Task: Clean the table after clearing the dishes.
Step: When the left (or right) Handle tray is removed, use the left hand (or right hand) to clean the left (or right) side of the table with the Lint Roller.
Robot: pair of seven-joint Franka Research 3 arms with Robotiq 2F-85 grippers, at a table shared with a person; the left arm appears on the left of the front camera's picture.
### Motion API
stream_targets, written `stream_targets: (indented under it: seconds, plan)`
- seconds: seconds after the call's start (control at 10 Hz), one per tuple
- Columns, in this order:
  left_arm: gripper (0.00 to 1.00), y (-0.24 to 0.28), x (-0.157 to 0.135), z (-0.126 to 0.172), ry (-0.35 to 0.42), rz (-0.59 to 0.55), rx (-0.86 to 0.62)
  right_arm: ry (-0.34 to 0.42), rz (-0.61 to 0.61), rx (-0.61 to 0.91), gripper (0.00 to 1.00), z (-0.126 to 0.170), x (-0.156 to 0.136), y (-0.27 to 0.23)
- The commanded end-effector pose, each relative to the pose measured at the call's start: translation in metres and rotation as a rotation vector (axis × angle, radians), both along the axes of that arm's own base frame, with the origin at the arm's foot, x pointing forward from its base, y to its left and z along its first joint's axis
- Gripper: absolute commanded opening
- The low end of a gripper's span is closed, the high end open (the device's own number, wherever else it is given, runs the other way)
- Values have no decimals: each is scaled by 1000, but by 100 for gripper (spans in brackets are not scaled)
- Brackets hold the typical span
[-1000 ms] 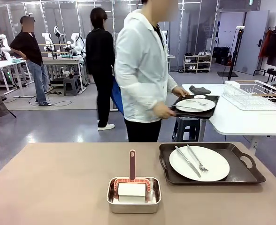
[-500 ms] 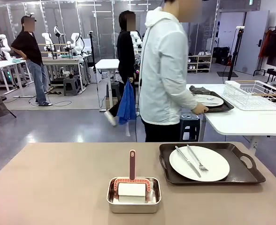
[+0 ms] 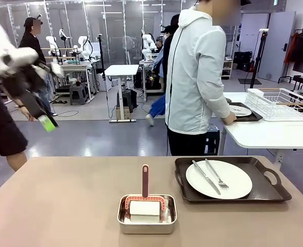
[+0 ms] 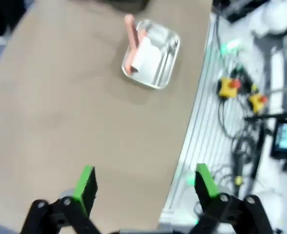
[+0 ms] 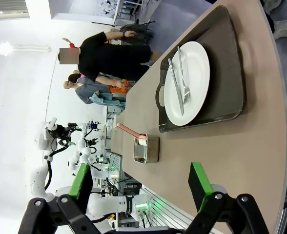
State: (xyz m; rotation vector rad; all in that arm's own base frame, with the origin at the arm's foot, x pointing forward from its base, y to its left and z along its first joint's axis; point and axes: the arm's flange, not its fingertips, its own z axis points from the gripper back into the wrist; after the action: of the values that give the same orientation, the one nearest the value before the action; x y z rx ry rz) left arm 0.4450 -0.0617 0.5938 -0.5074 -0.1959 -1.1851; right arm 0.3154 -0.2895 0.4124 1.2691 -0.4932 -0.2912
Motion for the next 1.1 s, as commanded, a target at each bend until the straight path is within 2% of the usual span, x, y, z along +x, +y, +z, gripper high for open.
stream_targets:
  seconds: [0.0, 0.3, 0.4, 0.9, 1.0]
  plan:
    - [100, -29, -13, -36, -113, -109, 103, -6, 2, 0, 100, 3, -2, 1]
    - [100, -73, -22, -74, -147, -190, 161, -6, 2, 0, 100, 3, -2, 1]
    - [100, -77, -14, -57, -70, -179, 151, -6, 2, 0, 100, 3, -2, 1]
    - [100, -76, -12, -62, -88, -179, 149, -6, 2, 0, 100, 3, -2, 1]
    - [100, -78, -5, -75, -92, -270, 192, -6, 2, 0, 100, 3, -2, 1]
